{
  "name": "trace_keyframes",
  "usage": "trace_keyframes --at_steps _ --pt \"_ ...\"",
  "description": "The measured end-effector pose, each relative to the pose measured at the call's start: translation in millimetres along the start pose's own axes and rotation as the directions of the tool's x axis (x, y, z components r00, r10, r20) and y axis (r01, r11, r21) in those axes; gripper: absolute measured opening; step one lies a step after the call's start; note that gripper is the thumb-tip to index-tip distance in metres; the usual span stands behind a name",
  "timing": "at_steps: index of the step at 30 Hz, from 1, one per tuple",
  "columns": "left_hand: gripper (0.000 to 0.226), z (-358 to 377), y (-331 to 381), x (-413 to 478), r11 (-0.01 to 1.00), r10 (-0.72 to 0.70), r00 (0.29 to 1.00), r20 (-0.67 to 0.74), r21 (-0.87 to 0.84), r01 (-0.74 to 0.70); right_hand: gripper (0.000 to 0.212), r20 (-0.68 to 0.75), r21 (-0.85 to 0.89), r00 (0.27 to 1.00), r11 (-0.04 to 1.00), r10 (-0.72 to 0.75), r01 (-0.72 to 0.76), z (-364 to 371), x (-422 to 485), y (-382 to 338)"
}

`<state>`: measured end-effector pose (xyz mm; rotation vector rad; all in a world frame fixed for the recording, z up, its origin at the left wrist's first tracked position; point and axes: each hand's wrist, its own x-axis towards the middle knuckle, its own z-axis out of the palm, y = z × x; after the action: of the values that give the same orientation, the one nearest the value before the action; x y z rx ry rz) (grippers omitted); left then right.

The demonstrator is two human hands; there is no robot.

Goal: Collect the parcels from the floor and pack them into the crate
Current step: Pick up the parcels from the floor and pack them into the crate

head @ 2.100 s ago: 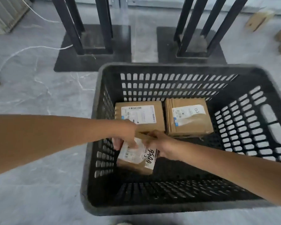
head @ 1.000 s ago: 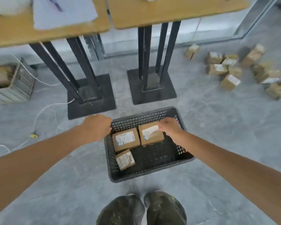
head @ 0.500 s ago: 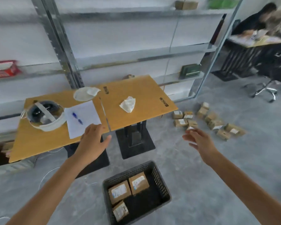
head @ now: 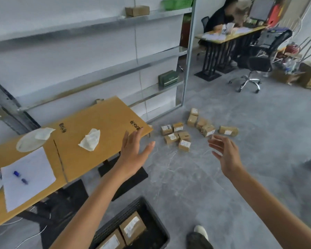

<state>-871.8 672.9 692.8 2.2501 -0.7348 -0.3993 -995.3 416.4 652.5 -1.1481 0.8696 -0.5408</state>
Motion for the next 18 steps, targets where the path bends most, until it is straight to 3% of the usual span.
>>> trace_keyframes --at_steps 5,11,18 --pt "0.076 59 64 97 0.996 -0.047 0.998 0.031 -0.077 0.049 0.022 -0.008 0.005 0.999 0.999 0.047 -0.047 -67 98 -50" --pt "0.079 95 114 191 0.967 -0.161 0.986 -0.048 -0.206 0.148 0.022 -0.045 0.028 0.996 0.997 0.077 -0.076 -134 189 -110" --pt "0.062 109 131 266 0.943 -0.168 0.985 -0.037 -0.297 0.150 0.029 -0.045 0.098 0.995 0.992 0.089 -0.084 -158 263 -135"
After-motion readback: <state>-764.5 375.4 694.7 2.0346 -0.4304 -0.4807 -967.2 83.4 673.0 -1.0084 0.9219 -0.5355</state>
